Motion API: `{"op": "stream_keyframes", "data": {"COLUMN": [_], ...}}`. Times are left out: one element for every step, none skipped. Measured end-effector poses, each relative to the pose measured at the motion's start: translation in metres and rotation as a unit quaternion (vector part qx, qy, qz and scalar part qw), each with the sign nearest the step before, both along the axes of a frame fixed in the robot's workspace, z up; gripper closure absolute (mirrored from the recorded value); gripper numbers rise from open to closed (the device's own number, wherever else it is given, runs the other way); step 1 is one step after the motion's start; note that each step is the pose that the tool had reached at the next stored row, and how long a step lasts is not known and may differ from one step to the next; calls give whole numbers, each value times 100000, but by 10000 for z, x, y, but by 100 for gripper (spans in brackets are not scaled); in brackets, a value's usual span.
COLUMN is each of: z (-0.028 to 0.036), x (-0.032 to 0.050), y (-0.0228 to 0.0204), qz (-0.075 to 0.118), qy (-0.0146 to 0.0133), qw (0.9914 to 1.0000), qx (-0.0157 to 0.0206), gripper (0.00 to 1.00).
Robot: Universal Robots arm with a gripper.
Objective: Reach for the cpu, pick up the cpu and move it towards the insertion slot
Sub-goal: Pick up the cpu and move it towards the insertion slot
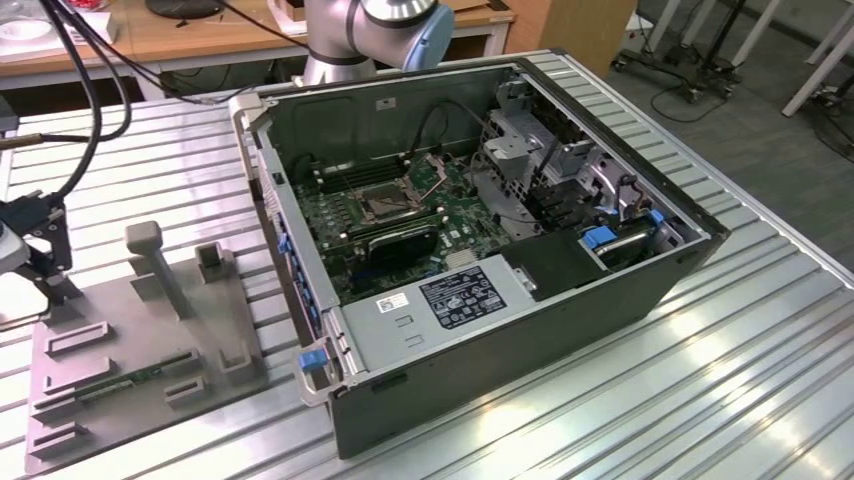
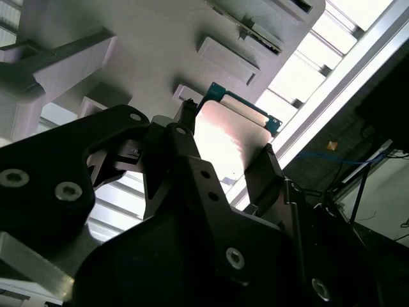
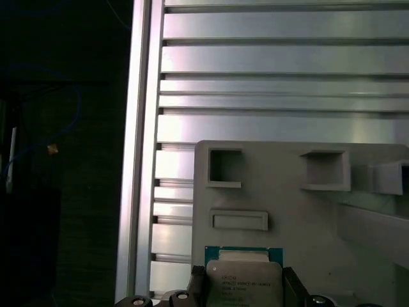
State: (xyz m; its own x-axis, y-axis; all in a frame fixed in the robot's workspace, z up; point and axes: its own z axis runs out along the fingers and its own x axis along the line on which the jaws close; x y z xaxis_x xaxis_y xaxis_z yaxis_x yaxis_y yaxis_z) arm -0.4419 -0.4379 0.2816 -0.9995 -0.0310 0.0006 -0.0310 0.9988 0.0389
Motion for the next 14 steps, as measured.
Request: {"op": "stream_keyframes", "data": {"z": [10,21,31,42,52,63,73,84,94,104,115,125,135,144], "x": [0,0,0,0,0,0,0,0,0,0,0,0,0,0], "y": [0,0,0,0,0,0,0,0,0,0,0,0,0,0], "qz": [-1,1,0,2,2,4,2,2,0,0,-1,2,1,2], "qy": [-4,-1,-4,1,-3,-3,-2,-3,-3,-3,-2,2,0,-3], "qw": [100000,100000,100000,100000,100000,100000,100000,100000,100000,100000,100000,100000,100000,100000], "qx": [2,1,2,-2,0,2,2,1,2,2,0,-1,2,1], "gripper": [45,45,45,45,45,45,45,45,45,45,45,45,45,45]}}
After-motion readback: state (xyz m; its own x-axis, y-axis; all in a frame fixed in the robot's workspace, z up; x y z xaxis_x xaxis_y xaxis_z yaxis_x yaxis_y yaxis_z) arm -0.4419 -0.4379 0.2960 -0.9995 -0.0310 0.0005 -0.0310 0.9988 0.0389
